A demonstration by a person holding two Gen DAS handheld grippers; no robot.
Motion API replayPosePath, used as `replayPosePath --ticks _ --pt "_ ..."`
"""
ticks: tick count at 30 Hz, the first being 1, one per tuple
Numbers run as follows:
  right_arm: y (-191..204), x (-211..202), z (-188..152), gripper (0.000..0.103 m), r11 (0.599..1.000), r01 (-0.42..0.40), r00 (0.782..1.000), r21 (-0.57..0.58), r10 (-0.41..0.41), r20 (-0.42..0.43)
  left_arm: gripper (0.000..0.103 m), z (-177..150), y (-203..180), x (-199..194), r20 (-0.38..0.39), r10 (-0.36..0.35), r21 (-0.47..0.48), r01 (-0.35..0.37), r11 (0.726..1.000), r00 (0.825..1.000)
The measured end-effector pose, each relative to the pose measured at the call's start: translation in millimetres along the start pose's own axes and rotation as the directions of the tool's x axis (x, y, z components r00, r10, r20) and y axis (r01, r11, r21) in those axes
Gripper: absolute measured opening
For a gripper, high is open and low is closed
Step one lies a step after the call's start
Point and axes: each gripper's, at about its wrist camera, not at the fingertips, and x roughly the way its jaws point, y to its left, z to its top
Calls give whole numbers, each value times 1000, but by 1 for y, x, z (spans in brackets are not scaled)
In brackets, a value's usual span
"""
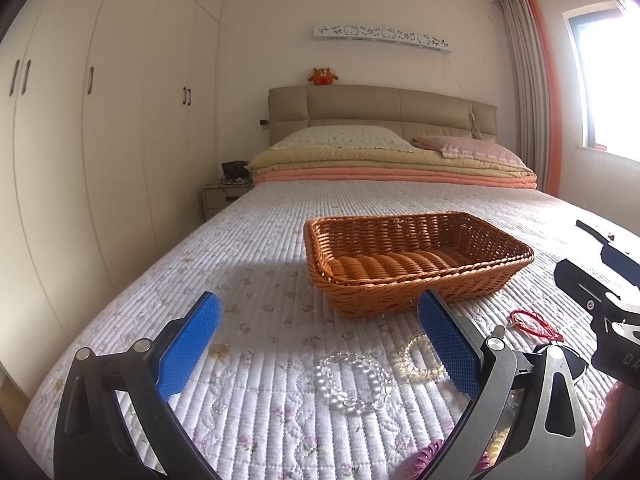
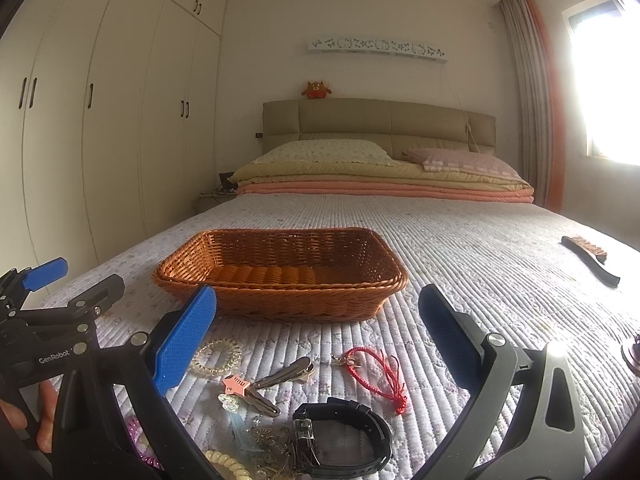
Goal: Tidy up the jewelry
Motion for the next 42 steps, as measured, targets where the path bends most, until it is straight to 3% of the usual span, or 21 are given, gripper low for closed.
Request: replayPosePath --ticks 4,6,9,12,15,18,21,23,26,28,30,34,42 --pt "-12 10 -1 97 998 -20 998 56 23 -57 95 -1 8 4 -27 -45 -40 44 998 999" --pt "-18 14 -1 95 997 -21 994 68 28 -105 95 -1 17 8 -80 -113 -89 106 990 990" --pt "-34 14 -7 76 996 -36 980 87 52 -193 90 -9 24 8 -165 -227 -162 201 966 960" --pt "-52 7 -16 63 995 -21 967 98 45 -253 80 -18 22 3 -245 -273 -169 236 957 930" --pt "-73 -2 -26 59 992 -23 948 120 60 -313 77 -29 13 0 -287 -297 -156 261 953 911" --pt "-81 -5 -33 43 992 -45 929 119 85 -361 65 -35 6 -4 -321 -310 -153 274 949 895" --pt "-75 1 -37 38 994 -64 908 91 96 -407 54 -42 -5 -2 -375 -320 -151 283 947 870" --pt "-67 11 -41 37 993 -85 883 82 113 -455 52 -47 -11 0 -412 -308 -135 276 952 858" --pt "-59 26 -46 31 991 -107 851 81 134 -508 41 -54 -14 1 -450 -306 -133 276 952 839" --pt "-55 35 -49 29 992 -104 830 71 126 -543 38 -59 -13 4 -484 -309 -146 272 951 819" --pt "-53 42 -51 29 991 -114 812 64 130 -570 37 -61 -13 4 -488 -310 -146 274 951 816" --pt "-49 44 -50 24 991 -128 800 40 127 -587 37 -59 -16 6 -508 -296 -135 265 955 809" --pt "-51 30 -52 15 991 -115 806 65 131 -578 37 -61 -35 3 -510 -213 -32 229 973 833"
